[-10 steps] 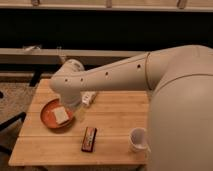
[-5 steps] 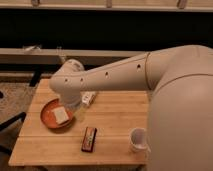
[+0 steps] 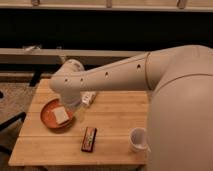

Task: Pick up the ceramic cup

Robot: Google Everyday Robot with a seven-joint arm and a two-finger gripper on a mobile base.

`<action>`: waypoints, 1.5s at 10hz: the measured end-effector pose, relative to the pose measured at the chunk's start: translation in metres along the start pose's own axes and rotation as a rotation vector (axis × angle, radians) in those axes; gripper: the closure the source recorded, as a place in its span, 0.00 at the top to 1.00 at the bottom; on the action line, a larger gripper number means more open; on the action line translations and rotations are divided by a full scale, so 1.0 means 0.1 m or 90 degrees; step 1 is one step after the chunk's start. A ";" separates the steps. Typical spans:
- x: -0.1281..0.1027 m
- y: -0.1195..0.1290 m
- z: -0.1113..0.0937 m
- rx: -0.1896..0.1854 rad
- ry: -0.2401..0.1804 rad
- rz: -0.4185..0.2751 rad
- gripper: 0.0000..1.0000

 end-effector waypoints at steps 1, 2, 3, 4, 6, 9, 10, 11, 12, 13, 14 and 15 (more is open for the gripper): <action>0.00 0.00 0.00 0.000 0.000 0.000 0.80; 0.00 0.00 0.00 0.000 0.000 0.000 0.80; 0.02 0.00 0.01 0.000 -0.002 -0.003 0.80; 0.05 0.04 0.02 -0.003 -0.001 -0.003 0.80; 0.15 0.27 -0.01 -0.012 0.009 0.002 0.80; 0.34 0.87 -0.06 -0.038 0.009 0.027 0.80; 0.42 1.09 -0.07 -0.048 0.009 0.040 0.80; 0.47 1.24 -0.07 -0.054 0.008 0.050 0.80; 0.60 1.55 -0.08 -0.066 0.007 0.075 0.80; 0.69 1.74 -0.09 -0.071 0.006 0.092 0.80; 0.78 1.91 -0.09 -0.074 0.005 0.109 0.80; 0.89 2.07 -0.09 -0.078 0.003 0.129 0.80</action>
